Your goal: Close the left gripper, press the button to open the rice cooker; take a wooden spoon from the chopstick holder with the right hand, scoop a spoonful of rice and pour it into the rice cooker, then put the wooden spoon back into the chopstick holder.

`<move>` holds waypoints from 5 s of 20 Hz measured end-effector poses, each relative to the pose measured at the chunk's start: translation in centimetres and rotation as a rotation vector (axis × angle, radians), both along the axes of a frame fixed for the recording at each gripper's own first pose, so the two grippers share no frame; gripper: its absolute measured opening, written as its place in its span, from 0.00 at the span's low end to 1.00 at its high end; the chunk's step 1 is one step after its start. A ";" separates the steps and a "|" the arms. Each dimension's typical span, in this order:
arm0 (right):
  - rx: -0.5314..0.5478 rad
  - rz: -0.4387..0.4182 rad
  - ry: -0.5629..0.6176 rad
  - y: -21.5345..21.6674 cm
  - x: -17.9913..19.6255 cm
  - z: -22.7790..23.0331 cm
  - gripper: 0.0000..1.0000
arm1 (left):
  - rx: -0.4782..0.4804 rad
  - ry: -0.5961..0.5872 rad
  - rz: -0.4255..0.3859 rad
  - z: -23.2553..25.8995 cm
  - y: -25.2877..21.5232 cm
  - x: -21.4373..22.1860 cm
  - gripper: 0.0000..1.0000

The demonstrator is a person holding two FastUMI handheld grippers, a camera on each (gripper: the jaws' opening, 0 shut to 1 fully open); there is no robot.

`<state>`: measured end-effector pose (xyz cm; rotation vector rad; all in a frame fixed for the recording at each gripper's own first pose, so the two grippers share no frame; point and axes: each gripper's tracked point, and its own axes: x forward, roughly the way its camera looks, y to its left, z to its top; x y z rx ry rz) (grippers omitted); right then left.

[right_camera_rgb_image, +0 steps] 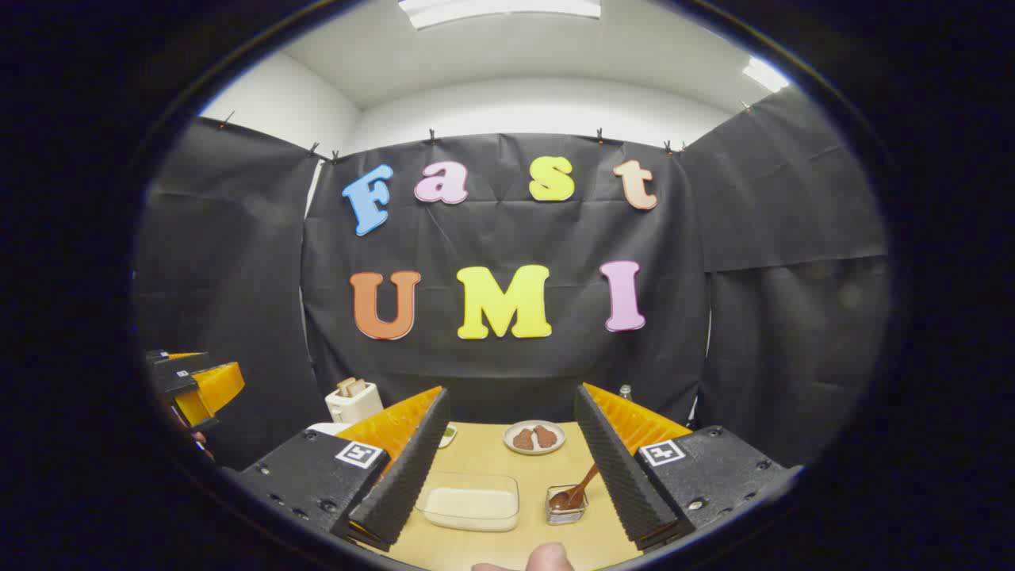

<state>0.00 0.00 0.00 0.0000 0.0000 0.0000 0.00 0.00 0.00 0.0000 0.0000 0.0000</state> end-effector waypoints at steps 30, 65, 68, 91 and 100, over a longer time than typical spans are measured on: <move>0.000 -0.022 0.039 -0.4 1.7 -1.4 1.00 | -0.040 0.116 -0.028 -2.9 0.1 1.5 0.94; 0.094 -0.087 0.218 -11.5 11.6 -9.6 1.00 | -0.259 0.877 0.039 -24.1 2.8 9.3 0.00; 0.093 -0.085 0.222 -11.3 11.6 -9.8 1.00 | -0.289 0.881 0.045 -24.5 2.8 9.0 0.00; 0.098 -0.080 0.193 -12.4 10.4 -8.4 1.00 | -0.201 0.478 0.044 -11.5 3.1 14.8 0.18; 0.073 -0.116 0.182 -14.7 7.9 -7.8 1.00 | -0.147 0.261 0.069 -4.8 2.7 15.8 0.93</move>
